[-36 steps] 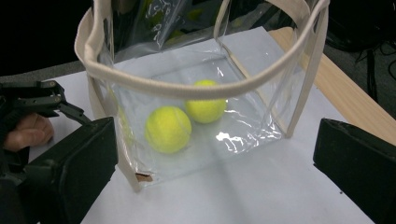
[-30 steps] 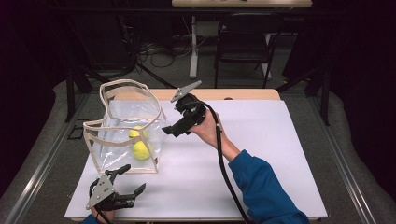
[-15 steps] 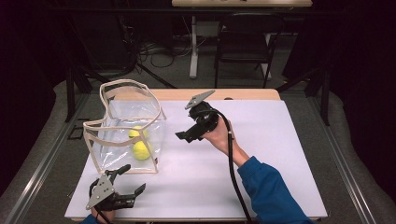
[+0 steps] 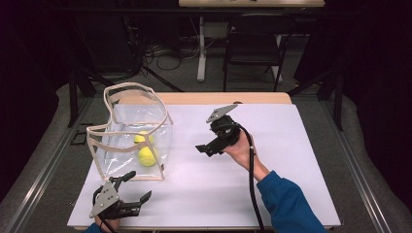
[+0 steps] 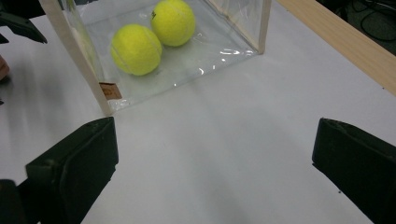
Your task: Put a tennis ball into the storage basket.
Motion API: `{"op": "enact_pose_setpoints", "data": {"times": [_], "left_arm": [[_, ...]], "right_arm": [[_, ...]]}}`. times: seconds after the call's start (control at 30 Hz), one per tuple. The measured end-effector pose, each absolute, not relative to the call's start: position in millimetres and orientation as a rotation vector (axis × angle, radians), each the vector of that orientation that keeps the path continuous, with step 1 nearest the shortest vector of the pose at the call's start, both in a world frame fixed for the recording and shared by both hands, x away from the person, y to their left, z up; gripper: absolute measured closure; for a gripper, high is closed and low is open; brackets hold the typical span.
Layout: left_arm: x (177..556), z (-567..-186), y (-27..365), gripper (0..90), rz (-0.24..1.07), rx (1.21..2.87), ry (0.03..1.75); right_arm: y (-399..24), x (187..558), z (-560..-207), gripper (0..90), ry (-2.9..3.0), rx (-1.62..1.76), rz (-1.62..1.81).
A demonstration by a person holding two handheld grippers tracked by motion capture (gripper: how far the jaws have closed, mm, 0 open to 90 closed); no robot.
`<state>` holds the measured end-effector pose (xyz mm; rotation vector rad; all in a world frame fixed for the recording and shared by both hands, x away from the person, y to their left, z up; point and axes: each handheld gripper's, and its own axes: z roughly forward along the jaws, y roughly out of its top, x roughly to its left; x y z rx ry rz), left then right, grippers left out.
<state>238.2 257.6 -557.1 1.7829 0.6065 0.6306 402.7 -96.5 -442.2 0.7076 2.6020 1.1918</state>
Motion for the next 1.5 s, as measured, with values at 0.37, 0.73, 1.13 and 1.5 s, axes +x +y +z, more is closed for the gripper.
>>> {"op": "enact_pose_setpoints", "data": {"times": [0.37,0.73,1.13,1.5], "left_arm": [[238,-557,257,15.9,0.631,1.783,0.607],[238,-557,256,15.8,0.635,1.784,0.605],[238,-557,256,15.9,0.633,1.784,0.605],[239,-557,255,15.8,0.636,1.792,0.602]], "right_arm": [[-119,385,-457,0.0,2.59,0.737,1.139],[-141,366,-472,0.0,2.571,0.765,1.104],[-163,345,-489,0.0,2.543,0.81,1.085],[-187,329,-509,0.0,2.535,0.854,1.028]]}}
